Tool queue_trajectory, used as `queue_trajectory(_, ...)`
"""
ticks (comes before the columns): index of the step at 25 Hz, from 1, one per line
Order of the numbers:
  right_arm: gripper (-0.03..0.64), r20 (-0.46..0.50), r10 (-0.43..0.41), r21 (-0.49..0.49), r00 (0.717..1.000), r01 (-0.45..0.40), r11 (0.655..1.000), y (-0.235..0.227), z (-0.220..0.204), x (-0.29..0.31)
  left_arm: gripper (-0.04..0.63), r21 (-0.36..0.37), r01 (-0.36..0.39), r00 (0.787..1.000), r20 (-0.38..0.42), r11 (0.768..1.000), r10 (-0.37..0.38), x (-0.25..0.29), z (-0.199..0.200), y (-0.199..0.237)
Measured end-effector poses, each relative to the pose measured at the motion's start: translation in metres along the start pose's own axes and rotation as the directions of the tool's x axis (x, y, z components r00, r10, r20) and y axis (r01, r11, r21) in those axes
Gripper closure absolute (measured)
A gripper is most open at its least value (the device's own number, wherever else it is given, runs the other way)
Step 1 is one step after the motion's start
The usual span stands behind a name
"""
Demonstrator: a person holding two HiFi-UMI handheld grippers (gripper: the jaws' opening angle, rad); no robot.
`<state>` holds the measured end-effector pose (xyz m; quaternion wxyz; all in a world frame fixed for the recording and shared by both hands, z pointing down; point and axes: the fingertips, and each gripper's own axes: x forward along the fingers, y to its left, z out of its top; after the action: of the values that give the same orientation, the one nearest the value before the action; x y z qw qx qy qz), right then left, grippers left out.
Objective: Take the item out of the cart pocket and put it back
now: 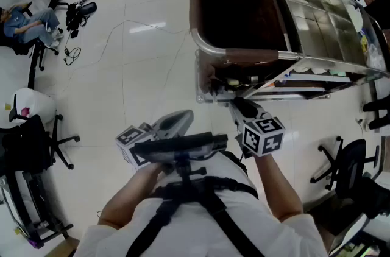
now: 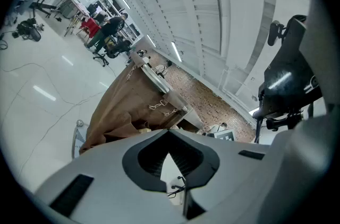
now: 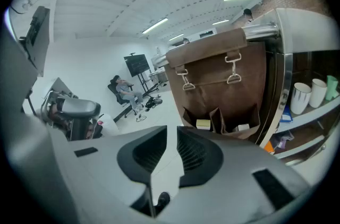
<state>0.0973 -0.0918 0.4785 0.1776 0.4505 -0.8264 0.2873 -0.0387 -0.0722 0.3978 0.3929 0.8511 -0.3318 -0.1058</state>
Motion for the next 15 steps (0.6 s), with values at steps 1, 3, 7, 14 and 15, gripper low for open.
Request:
queue_trajectory(1,0.569,-0.003,-0.011,-0.010,1.000,0.011,1.000,-0.005,0.001,0.002,0.600,0.001,0.000,1.000,0.002,1.000,0.000,0.000,0.001,0.000)
queue_trajectory(3,0.557,-0.014,-0.031,-0.034,0.999,0.031,0.999,-0.015,0.002,0.006,0.600,0.004,0.000,1.000,0.005,1.000,0.000,0.000,0.002,0.001)
queue_trajectory(7,0.540,-0.059,-0.059,-0.092,0.997,0.054,0.994,-0.032,-0.002,0.017,0.600,0.009,-0.006,1.000,0.008,1.000,0.006,-0.002,0.004,0.001)
queue_trajectory(14,0.510,-0.116,-0.112,-0.181,0.987,0.090,0.979,-0.058,-0.011,0.032,0.600,0.010,-0.018,1.000,0.009,1.000,0.018,-0.003,0.004,0.001)
queue_trajectory(15,0.509,-0.121,-0.119,-0.196,0.986,0.094,0.976,-0.060,-0.011,0.034,0.601,0.008,-0.019,1.000,0.005,1.000,0.019,-0.004,0.003,0.001)
